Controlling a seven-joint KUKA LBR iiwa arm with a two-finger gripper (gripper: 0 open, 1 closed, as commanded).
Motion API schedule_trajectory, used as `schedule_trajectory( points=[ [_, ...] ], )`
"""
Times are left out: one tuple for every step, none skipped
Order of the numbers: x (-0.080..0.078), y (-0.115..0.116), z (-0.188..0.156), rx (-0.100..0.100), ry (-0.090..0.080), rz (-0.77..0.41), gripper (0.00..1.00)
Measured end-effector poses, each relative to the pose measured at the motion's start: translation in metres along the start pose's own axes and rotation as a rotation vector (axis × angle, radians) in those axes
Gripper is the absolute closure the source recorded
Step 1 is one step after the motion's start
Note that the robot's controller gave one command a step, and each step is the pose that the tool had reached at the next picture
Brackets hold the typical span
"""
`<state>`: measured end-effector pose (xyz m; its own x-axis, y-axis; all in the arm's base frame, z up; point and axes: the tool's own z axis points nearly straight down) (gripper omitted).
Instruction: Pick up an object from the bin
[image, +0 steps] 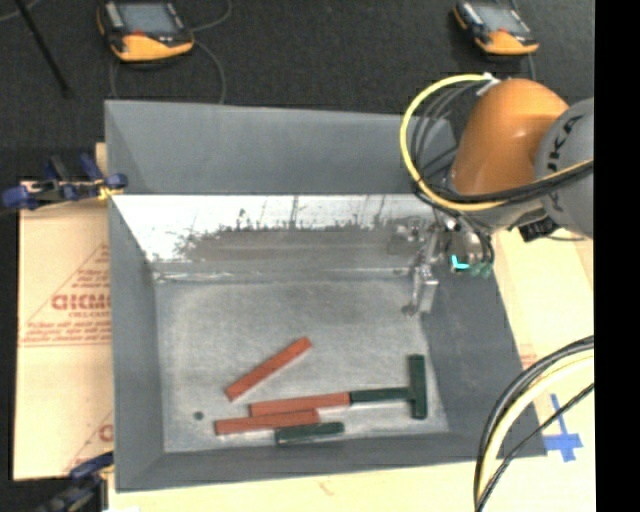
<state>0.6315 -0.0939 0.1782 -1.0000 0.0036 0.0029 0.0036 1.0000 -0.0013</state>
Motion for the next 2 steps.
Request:
schedule_trajectory(
  points=[
    [0.05, 0.002, 0.086, 0.0, -0.003, -0.394, 0.0],
    [0.113, 0.012, 0.089, 0.0, -0.003, -0.549, 0.0]
  ],
)
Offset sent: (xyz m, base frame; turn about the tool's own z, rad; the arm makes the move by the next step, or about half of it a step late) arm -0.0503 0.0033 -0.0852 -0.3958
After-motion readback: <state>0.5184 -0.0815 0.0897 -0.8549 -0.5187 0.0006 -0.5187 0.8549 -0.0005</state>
